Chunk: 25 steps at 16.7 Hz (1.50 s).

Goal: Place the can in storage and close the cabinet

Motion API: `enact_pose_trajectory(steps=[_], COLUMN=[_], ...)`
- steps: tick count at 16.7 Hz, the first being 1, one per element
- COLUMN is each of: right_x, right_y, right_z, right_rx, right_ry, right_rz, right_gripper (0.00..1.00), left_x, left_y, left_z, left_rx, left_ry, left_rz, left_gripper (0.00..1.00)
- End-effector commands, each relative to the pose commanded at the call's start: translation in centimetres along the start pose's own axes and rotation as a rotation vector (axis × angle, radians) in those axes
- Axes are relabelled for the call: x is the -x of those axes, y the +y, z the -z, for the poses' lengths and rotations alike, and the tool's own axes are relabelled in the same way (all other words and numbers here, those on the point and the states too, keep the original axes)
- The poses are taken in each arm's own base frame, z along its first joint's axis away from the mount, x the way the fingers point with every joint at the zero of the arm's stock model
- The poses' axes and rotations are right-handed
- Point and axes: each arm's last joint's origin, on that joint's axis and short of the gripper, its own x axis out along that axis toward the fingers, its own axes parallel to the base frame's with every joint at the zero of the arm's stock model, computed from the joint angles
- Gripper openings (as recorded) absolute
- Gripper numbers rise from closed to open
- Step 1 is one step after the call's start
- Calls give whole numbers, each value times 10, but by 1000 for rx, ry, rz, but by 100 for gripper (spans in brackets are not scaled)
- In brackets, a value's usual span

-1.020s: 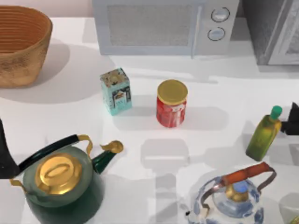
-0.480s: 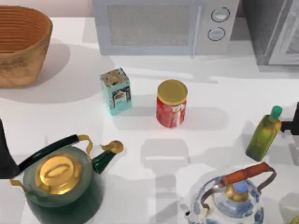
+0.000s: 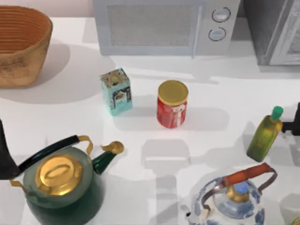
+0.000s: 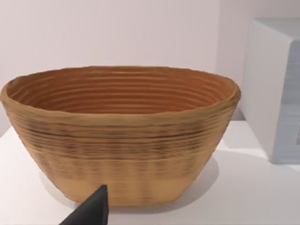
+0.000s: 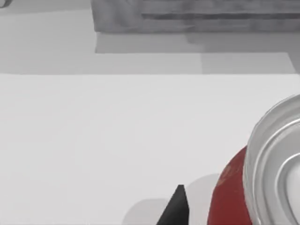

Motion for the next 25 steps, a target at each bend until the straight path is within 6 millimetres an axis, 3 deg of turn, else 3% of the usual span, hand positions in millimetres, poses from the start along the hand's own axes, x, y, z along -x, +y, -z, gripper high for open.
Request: enact_pose_trajectory(steps=[3, 7, 11, 16, 22, 25], right_x=[-1, 5, 25, 54, 57, 70], right_y=[3, 3, 1, 1, 1, 2], right_z=[-14, -51, -86, -132, -137, -136], right_rx=[1, 5, -1, -2, -1, 3], right_ry=[-16, -17, 54, 12, 4, -14], right_rz=[-21, -19, -6, -1, -2, 0], right_gripper=[0, 0, 0, 0, 0, 0], left_x=[0, 0, 0, 0, 0, 0], left_y=[0, 0, 0, 0, 0, 0], left_z=[0, 0, 0, 0, 0, 0], left_rx=[0, 0, 0, 0, 0, 0], left_ry=[0, 0, 0, 0, 0, 0], left_rz=[0, 0, 0, 0, 0, 0], left_gripper=[100, 100, 100, 100, 100, 100])
